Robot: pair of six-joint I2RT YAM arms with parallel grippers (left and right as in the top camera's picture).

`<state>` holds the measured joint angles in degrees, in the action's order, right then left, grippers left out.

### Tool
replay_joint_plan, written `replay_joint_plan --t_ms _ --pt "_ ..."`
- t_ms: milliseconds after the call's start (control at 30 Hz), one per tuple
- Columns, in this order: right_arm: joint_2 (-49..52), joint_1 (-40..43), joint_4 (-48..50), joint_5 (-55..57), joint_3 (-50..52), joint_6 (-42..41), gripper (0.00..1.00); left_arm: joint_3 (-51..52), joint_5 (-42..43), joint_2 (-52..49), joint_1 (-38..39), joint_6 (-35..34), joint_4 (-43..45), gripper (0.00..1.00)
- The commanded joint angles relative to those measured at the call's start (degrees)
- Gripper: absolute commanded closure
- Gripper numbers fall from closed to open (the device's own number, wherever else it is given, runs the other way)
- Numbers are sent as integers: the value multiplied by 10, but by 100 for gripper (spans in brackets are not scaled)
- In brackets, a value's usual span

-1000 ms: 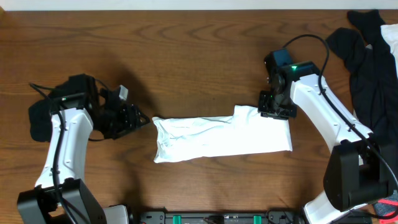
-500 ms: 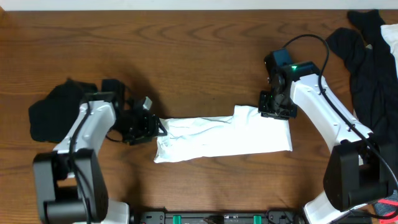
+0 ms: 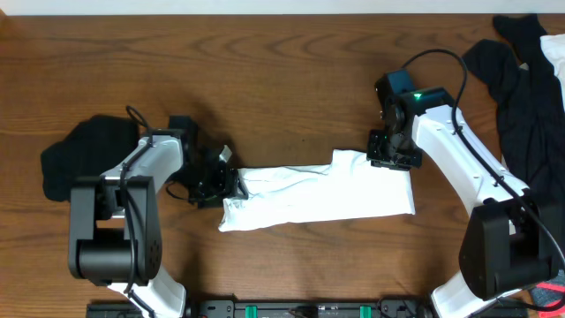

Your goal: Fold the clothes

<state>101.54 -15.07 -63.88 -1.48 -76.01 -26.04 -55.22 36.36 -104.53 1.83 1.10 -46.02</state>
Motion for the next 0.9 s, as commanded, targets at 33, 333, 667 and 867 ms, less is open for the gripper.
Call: replay_joint_plan --t_ms 33,333,667,867 --pt "0 0 -2 6 -6 9 70 7 7 -28 23 4 11 81" --pt "0 4 -16 49 -7 14 71 -3 -84 6 -18 -23 5 94" --pt "0 81 -50 64 -7 35 71 -41 -125 97 -162 -58 3 94" --pt "0 107 -60 64 -7 52 71 -87 -125 114 -212 -64 -23 94"
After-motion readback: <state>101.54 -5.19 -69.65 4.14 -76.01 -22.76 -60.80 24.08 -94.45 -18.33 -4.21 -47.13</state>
